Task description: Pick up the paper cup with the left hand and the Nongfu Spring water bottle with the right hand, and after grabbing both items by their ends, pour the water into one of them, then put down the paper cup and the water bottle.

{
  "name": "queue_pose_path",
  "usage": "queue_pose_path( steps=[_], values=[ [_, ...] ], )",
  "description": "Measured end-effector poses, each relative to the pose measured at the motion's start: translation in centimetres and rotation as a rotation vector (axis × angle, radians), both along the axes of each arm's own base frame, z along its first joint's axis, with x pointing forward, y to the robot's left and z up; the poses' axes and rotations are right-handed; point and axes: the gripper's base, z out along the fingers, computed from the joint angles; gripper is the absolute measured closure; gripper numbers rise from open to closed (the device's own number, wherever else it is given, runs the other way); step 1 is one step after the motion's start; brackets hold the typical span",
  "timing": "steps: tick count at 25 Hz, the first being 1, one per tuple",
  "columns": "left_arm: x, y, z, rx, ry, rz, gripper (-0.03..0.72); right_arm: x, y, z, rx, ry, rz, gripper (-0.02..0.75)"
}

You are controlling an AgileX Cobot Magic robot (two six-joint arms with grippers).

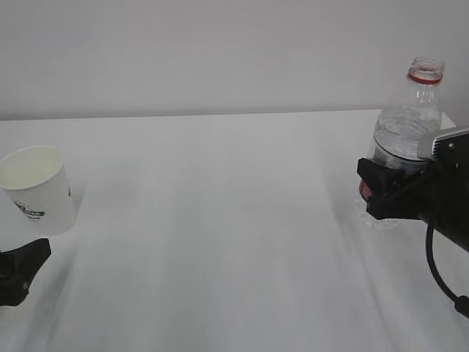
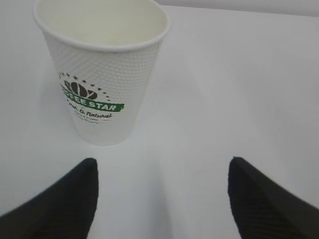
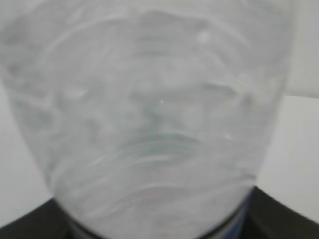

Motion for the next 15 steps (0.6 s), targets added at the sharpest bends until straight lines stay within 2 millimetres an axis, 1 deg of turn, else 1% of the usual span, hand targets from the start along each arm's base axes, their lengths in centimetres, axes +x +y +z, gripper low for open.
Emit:
queue_pose_path(
  steps=[4,10,12,15],
  values=[
    [-0.01,-0.05,0.0,0.0,0.0,-0.006,0.102,-0.48,-0.08,0.65,0.003,-0.019,0.0,0.307],
    [0.0,0.01,0.0,0.0,0.0,0.001,0.1,-0.55,-0.04,0.73,0.002,-0.022,0.005,0.307],
    [0.04,0.19,0.0,-0.001,0.0,0.023,0.09,-0.55,-0.02,0.73,0.001,-0.022,0.008,0.307],
    [0.39,0.41,0.13,-0.006,-0.01,0.06,0.053,-0.55,-0.02,0.73,0.001,-0.022,0.008,0.307]
  ],
)
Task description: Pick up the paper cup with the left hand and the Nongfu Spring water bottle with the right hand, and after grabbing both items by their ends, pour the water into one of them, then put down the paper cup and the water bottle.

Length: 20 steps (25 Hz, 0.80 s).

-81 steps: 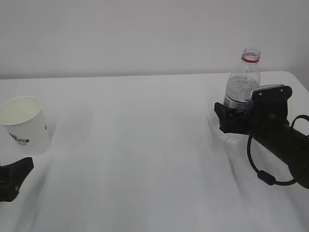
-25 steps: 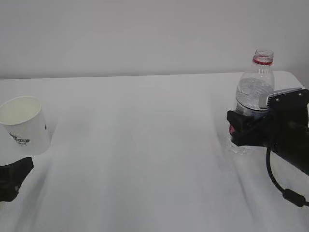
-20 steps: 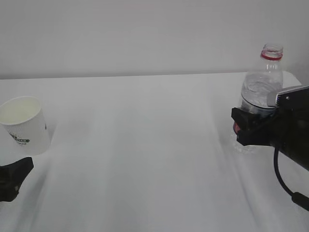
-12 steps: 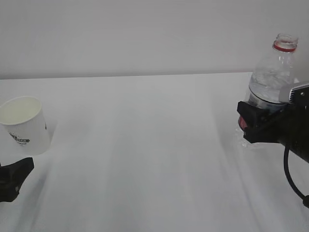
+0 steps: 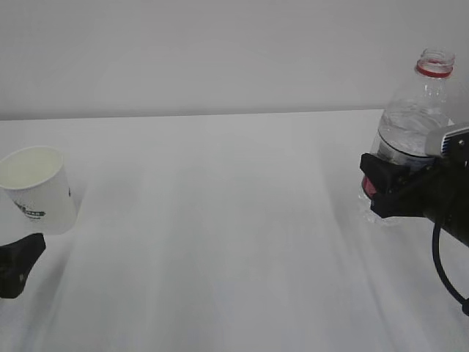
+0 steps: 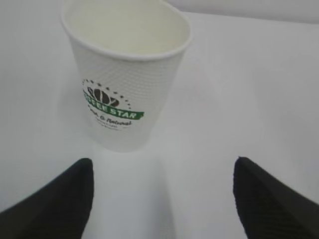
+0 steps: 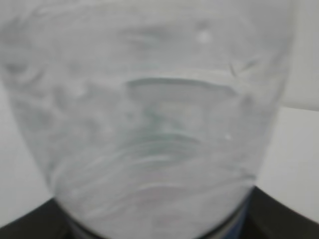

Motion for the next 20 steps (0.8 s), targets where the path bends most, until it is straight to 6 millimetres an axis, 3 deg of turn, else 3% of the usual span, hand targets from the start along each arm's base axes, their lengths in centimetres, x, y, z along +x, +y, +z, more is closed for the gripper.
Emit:
queue_pose_path(
  steps=[3,9,20],
  values=[
    [0.8,-0.1,0.4,-0.009,-0.028,0.019,0.01,0.0,0.0,0.0,-0.001,0.0,0.004,0.307],
    [2.7,-0.1,0.9,-0.019,-0.077,0.068,-0.002,0.0,0.0,0.0,-0.001,0.0,0.004,0.307],
    [4.9,-0.4,-1.0,0.004,-0.02,0.101,-0.004,0.0,0.0,0.0,-0.002,0.0,0.005,0.309]
  ],
)
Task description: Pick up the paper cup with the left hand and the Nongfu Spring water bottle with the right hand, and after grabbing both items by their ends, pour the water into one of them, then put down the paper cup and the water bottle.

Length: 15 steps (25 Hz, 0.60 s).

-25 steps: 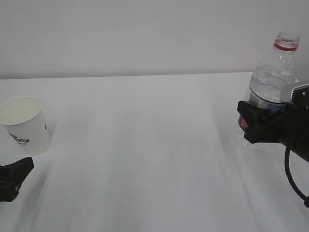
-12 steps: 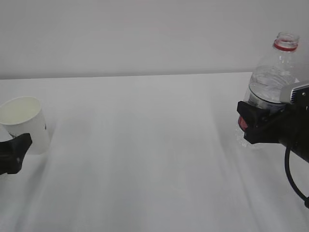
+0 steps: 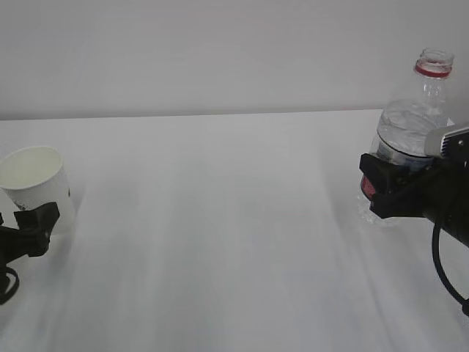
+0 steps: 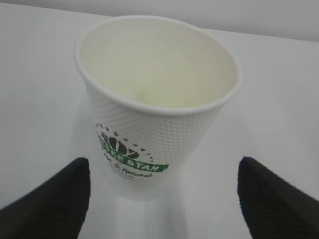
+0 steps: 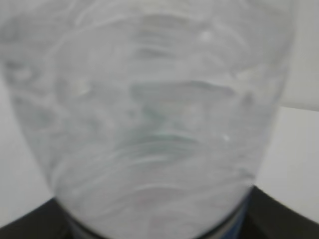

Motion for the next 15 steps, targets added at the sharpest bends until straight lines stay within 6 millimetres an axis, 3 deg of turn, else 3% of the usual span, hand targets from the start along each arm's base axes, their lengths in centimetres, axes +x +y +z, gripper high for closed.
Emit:
queue_pose_path(
  steps=[15],
  values=[
    [1.9,-0.2,-1.4,0.006,0.024,0.037,-0.003,0.0,0.0,0.0,0.0,0.0,0.001,0.31]
  ],
)
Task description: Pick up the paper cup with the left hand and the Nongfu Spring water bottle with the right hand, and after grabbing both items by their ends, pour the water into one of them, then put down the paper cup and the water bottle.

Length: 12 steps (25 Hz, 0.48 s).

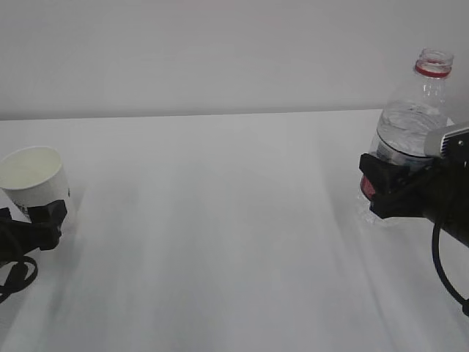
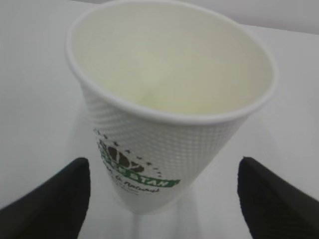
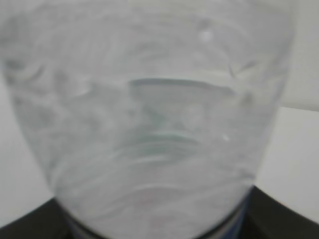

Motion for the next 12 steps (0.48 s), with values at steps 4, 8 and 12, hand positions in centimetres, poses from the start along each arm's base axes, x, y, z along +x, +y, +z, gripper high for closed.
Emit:
queue_pose_path(
  steps=[4,8,12],
  values=[
    [0.06,0.08,0.02,-0.001,-0.002,0.012,0.001,0.0,0.0,0.0,0.0,0.0,0.001,0.31],
    [0.06,0.25,0.02,0.0,-0.002,0.031,0.002,0.0,0.0,0.0,0.0,0.0,0.001,0.31],
    [0.06,0.29,0.02,0.008,-0.002,0.033,0.002,0.0,0.0,0.0,0.0,0.0,0.001,0.31]
  ],
)
